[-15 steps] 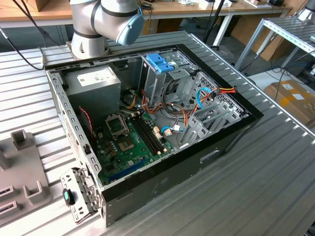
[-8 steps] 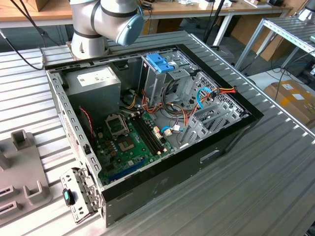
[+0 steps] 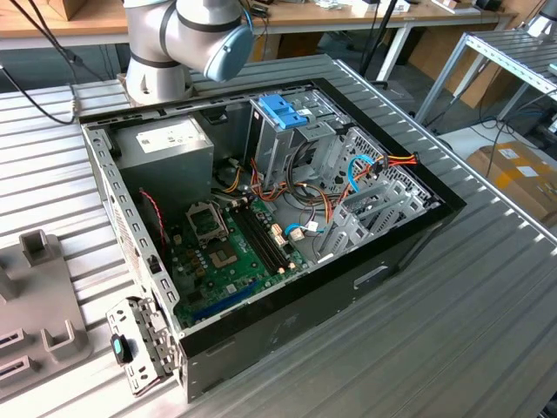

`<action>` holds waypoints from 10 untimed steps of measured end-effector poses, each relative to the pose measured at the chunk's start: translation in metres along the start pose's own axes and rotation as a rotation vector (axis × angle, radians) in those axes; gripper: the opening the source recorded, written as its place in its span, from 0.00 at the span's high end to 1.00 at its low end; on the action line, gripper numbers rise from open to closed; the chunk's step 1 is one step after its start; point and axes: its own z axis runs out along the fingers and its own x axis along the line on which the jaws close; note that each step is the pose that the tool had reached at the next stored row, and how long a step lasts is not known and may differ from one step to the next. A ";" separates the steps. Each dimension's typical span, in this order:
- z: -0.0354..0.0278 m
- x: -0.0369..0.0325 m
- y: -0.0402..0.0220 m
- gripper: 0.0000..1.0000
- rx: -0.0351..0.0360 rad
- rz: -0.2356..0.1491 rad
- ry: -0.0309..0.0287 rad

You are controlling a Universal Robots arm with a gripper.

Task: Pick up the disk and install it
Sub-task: 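Reach for the disk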

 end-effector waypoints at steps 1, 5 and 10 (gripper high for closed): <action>0.0002 0.0024 -0.0001 0.89 0.0004 0.000 0.0000; 0.0022 0.0125 0.0000 0.89 0.0058 0.000 0.0001; 0.0069 0.0159 0.0000 0.89 0.0129 0.000 0.0100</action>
